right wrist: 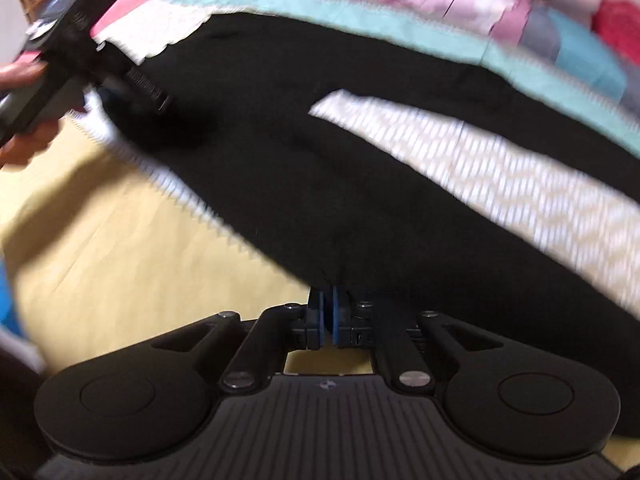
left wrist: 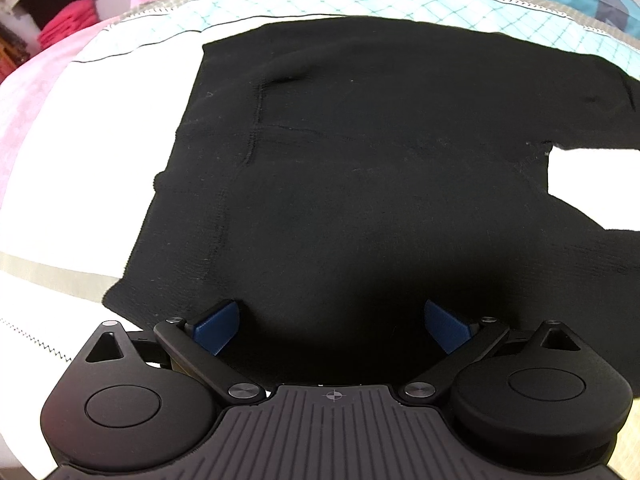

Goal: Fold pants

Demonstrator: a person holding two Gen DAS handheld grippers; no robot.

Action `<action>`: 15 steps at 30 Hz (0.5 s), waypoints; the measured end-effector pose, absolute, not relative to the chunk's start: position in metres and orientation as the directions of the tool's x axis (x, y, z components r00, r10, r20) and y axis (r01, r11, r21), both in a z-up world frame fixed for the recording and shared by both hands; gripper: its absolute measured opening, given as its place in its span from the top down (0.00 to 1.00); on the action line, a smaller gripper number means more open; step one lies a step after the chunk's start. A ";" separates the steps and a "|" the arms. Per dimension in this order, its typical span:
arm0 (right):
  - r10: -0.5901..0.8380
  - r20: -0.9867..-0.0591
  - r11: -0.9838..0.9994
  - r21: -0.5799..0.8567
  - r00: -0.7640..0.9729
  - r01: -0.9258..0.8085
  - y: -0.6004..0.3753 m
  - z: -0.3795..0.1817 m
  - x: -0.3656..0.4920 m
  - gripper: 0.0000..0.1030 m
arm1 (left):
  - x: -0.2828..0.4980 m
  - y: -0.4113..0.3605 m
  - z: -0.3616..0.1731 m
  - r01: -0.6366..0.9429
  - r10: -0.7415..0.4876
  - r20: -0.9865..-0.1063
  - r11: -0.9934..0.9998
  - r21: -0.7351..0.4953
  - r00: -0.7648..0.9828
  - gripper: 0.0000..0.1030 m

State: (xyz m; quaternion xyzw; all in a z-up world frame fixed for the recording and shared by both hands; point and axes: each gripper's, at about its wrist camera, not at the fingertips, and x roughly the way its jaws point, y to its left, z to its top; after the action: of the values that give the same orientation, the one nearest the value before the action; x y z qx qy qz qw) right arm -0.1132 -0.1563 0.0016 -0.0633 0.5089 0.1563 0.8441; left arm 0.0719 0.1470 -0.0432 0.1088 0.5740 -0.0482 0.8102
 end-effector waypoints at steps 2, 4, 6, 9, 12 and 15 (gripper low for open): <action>0.185 -0.888 0.937 0.029 0.422 -0.348 -0.156 0.007 -0.121 0.93 | 0.068 0.153 -0.042 0.206 0.060 -0.938 0.969 0.137 0.343 0.00; 0.194 -0.864 0.939 0.028 0.464 -0.341 -0.151 0.021 -0.117 0.88 | 0.066 0.163 -0.042 0.195 0.053 -0.940 0.973 0.125 0.337 0.00; 0.233 -0.822 0.932 0.036 0.520 -0.360 -0.139 0.032 -0.107 0.73 | 0.064 0.173 -0.042 0.184 0.035 -0.941 0.978 0.103 0.335 0.00; 0.304 -0.808 0.901 0.071 0.504 -0.428 -0.105 0.026 -0.085 0.48 | 0.060 0.177 -0.041 0.198 0.019 -0.939 0.976 0.092 0.343 0.00; 0.329 -0.810 0.882 0.080 0.484 -0.465 -0.076 0.007 -0.060 0.48 | 0.058 0.174 -0.042 0.220 0.030 -0.937 0.969 0.113 0.348 0.00; 0.311 -0.831 0.905 0.110 0.462 -0.411 -0.067 -0.013 -0.042 0.51 | 0.059 0.173 -0.041 0.221 0.030 -0.940 0.969 0.110 0.340 0.00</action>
State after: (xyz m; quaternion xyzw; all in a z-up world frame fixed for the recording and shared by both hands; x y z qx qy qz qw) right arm -0.0420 -0.0674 -0.0134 -0.0528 0.4736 0.2113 0.8534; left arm 0.0585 0.1728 -0.0408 0.1094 0.5715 -0.0589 0.8111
